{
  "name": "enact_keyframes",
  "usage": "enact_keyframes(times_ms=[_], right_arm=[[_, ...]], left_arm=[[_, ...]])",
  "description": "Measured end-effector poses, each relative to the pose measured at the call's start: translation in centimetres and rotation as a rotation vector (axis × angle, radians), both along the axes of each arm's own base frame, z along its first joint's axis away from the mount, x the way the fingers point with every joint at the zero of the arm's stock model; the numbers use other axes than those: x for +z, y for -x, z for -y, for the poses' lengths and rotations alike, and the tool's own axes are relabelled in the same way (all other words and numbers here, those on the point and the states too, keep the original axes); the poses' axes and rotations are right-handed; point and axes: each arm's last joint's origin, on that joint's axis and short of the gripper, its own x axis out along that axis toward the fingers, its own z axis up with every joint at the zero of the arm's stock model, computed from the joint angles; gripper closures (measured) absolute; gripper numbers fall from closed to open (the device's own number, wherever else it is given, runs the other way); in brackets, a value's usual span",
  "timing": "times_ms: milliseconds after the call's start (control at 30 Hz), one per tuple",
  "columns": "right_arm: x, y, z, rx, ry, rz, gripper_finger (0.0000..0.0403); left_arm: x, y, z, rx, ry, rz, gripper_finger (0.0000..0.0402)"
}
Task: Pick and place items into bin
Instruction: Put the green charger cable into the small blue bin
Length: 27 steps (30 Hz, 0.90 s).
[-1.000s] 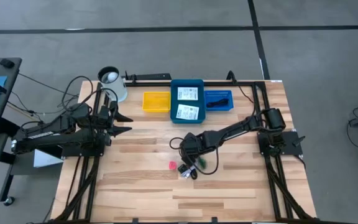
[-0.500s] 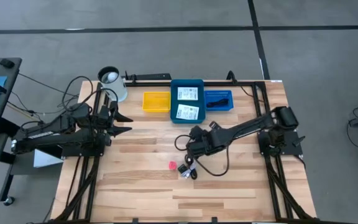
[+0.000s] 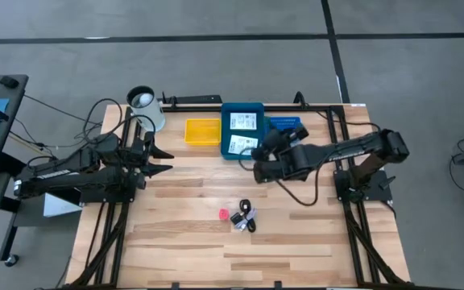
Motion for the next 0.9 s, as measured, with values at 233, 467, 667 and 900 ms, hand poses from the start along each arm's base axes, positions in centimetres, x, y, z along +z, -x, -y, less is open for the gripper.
enact_keyframes(times_ms=[233,467,667,900], right_arm=[[-1.6,0.4,4.0,-0.169,0.111,0.003,0.0390],[-5.0,1.8,7.1,-0.280,0.086,-0.020,0.0382],[-6.7,2.4,8.9,-0.351,0.090,0.009,0.0394],[-7.6,2.9,10.8,-0.422,0.093,0.058,0.0380]], left_arm=[[0.0,0.0,0.0,0.002,0.027,-0.001,0.0247],[-0.1,0.0,0.0,0.000,0.028,-0.006,0.0247],[-0.1,0.0,0.0,0.000,0.028,-0.006,0.0247],[-0.1,0.0,0.0,0.000,0.028,-0.006,0.0247]])
